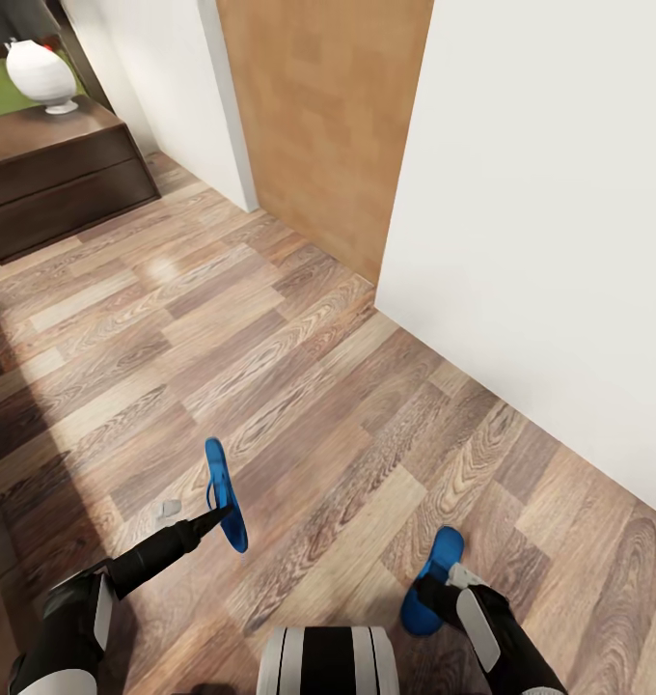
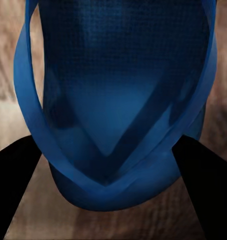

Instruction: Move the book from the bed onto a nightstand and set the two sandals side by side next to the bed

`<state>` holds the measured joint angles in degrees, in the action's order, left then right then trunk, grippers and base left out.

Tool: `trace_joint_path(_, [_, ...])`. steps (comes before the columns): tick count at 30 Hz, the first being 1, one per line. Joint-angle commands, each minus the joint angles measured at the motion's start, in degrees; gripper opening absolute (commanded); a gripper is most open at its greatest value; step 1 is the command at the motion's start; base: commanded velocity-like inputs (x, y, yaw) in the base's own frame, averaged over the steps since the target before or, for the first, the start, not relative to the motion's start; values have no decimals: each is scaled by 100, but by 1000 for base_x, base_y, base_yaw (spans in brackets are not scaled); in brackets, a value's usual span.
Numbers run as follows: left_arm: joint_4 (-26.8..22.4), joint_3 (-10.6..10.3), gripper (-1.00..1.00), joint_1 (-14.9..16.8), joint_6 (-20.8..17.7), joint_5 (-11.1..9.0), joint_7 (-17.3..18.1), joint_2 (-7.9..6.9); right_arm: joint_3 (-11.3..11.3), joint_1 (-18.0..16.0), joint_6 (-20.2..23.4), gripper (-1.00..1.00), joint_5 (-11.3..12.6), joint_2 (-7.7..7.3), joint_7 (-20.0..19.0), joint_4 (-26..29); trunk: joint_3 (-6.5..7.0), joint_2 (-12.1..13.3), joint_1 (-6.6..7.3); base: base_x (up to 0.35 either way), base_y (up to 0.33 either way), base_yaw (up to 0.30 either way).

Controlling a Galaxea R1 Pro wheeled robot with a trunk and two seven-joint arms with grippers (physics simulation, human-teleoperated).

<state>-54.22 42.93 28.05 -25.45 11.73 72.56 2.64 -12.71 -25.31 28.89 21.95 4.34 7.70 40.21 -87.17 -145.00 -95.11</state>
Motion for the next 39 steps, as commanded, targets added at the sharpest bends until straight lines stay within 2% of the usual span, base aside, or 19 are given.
trace_joint_path(1, [-9, 31, -100, 8, -59, 57, 48, 8, -13, 0, 29, -100, 63, 4, 42, 54, 19, 0, 3, 0, 0, 0])
trace_joint_path(32, [-7, 1, -100, 8, -56, 65, 48, 8, -11, 0, 57, -100, 63, -2, 3, 65, 706, 41, 83, 0, 0, 0])
trace_joint_path(34, [-5, -97, -100, 8, -55, 65, 48, 8, -7, 0, 69, -100, 63, -6, -258, 67, 750, 44, 88, 0, 0, 0])
trace_joint_path(36, [-8, -337, -100, 8, -56, 66, 48, 8, -7, 0, 79, -100, 62, -21, -1030, 66, 794, 47, 93, 0, 0, 0])
trace_joint_path(37, [-7, -393, -100, 8, -56, 66, 48, 8, -8, 0, 81, -100, 61, -24, -1201, 66, 817, 48, 96, 0, 0, 0])
trace_joint_path(38, [-4, -554, -100, 8, -56, 66, 46, 8, -10, 0, 86, -100, 58, -31, -1647, 66, 839, 49, 99, 0, 0, 0])
trace_joint_path(39, [-1, -651, -100, 8, -56, 66, 43, 8, -11, 0, 87, -100, 57, -37, -1863, 66, 861, 51, 101, 0, 0, 0])
